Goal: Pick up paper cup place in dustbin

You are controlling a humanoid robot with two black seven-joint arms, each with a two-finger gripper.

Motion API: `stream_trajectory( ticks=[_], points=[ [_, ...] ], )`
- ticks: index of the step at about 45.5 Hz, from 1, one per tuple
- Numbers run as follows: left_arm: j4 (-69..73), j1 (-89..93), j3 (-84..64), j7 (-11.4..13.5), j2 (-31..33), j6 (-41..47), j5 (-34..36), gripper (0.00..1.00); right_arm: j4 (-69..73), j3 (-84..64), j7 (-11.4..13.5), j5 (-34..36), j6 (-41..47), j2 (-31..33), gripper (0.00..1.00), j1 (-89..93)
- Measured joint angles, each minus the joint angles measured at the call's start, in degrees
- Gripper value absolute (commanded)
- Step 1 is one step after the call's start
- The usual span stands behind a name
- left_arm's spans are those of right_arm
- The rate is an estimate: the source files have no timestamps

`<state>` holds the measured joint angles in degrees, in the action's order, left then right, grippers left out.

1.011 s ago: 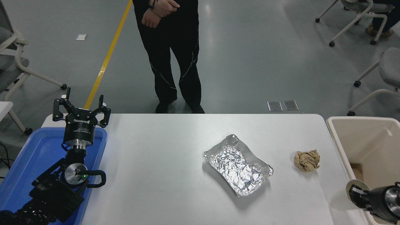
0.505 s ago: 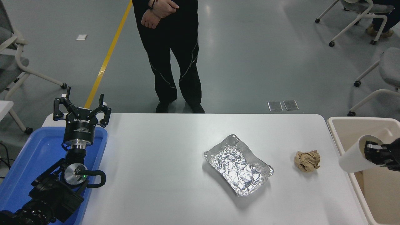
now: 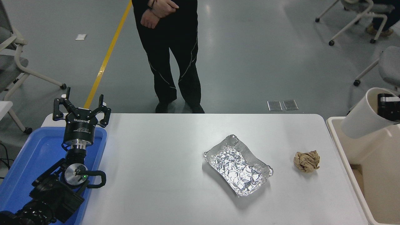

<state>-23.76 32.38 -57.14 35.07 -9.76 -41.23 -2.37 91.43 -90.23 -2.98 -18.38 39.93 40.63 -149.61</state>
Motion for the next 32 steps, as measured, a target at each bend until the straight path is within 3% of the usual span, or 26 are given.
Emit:
stream_trajectory(
  ticks=[14, 32],
  points=[
    [0.02, 0.00, 0.00, 0.00, 0.00, 0.00, 0.00, 0.99, -1.71, -0.85, 0.04, 0.08, -0.37, 0.28, 0.00, 0.22],
    [0.03, 0.06, -0.03, 0.00, 0.00, 0.01, 0.01, 0.99, -15.87, 3.41, 0.14, 3.53, -16.45, 3.40, 0.00, 26.36]
  ],
)
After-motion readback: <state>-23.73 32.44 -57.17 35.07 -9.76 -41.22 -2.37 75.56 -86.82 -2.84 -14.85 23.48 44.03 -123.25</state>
